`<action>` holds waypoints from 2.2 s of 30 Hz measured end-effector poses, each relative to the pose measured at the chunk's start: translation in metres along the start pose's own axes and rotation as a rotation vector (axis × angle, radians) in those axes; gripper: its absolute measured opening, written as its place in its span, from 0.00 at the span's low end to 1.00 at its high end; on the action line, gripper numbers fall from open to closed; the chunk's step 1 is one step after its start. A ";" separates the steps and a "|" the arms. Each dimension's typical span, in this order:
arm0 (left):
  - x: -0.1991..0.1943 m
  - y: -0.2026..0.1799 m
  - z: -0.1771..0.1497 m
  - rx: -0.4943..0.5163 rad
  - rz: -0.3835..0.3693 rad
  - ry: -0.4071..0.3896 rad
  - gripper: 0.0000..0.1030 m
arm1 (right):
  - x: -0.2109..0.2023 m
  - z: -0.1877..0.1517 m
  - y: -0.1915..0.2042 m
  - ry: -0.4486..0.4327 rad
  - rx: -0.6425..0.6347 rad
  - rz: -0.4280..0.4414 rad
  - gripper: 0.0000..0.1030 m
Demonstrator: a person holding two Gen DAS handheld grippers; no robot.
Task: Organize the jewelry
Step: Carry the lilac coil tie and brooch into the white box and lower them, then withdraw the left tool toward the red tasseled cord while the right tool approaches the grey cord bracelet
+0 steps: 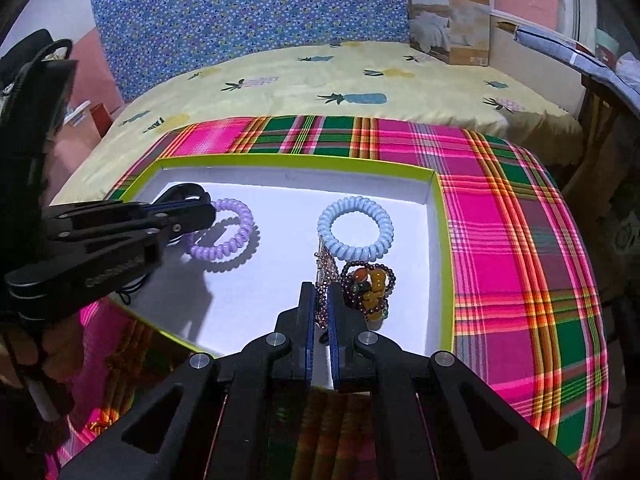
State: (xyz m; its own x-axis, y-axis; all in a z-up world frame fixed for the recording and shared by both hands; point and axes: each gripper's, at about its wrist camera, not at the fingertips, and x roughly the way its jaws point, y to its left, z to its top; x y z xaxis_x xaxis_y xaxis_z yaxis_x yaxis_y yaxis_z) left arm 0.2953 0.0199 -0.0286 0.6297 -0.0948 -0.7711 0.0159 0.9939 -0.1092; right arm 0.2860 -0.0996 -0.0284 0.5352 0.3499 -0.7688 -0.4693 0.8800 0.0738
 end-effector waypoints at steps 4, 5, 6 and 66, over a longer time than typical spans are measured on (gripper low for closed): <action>0.002 -0.001 -0.003 0.006 0.001 0.000 0.10 | 0.002 0.000 -0.001 0.007 0.009 0.013 0.06; 0.002 0.000 -0.003 0.006 -0.001 0.002 0.10 | 0.003 0.000 -0.001 0.009 0.010 0.014 0.06; 0.002 0.000 -0.003 0.003 -0.005 0.004 0.10 | 0.003 0.000 -0.001 0.011 0.013 0.017 0.06; -0.192 -0.020 -0.158 0.016 -0.027 -0.151 0.20 | -0.158 -0.124 0.043 -0.129 0.058 0.016 0.18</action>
State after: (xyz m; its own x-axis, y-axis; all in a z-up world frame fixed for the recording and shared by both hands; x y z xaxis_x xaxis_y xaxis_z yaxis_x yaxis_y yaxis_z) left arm 0.0515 0.0098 0.0229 0.7384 -0.1134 -0.6647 0.0462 0.9919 -0.1179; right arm 0.0942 -0.1572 0.0171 0.6155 0.3988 -0.6798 -0.4390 0.8898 0.1245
